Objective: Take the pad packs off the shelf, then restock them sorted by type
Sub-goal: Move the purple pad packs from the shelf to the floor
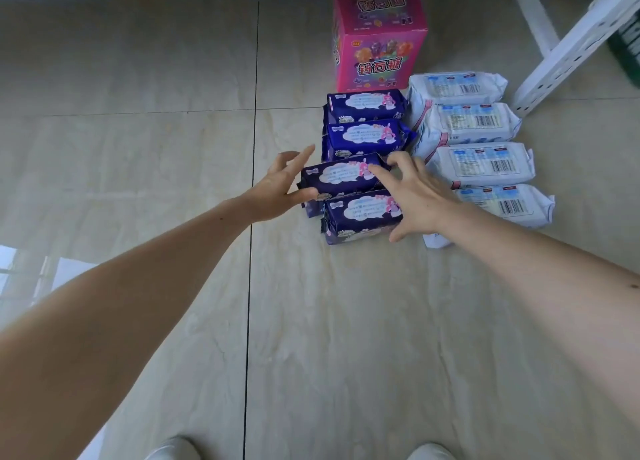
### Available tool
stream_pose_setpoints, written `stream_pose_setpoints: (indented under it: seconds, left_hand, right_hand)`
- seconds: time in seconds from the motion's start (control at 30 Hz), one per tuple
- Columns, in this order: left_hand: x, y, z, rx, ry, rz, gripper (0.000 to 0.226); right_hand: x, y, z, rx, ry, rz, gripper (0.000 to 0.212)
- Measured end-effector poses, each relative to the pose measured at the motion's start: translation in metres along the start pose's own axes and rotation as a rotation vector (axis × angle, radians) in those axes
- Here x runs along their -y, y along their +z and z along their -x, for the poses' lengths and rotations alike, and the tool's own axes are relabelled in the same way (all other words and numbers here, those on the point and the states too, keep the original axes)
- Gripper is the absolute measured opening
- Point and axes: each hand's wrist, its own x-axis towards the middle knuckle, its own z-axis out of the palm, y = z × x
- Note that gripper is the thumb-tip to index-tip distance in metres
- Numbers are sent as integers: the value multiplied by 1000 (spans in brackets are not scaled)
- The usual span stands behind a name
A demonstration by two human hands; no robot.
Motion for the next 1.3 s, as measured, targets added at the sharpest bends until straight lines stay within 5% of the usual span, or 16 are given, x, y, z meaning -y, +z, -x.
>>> stream_pose_setpoints:
  seconds: [0.17,0.33,0.47,1.13,1.3]
  left_hand:
    - [-2,14,8,-31,-172,-2,91]
    - [-11,28,2,-29,-140,49,67]
    - [-22,33,-8,28,-132,110,78]
    - [-52,34,-9,104,-177,-19,89]
    - [-92,-9,20,93,-272,-161,70]
  right_hand:
    - [12,-4,-10,62,-115,7,124]
    - [21,-2,-10,-7,-94,41,109]
    - [17,1,-3,-39,-54,59,104]
    - [-5,-10,10,41,-24,111,118]
    - [-11,-64,47,77,-26,-22,90]
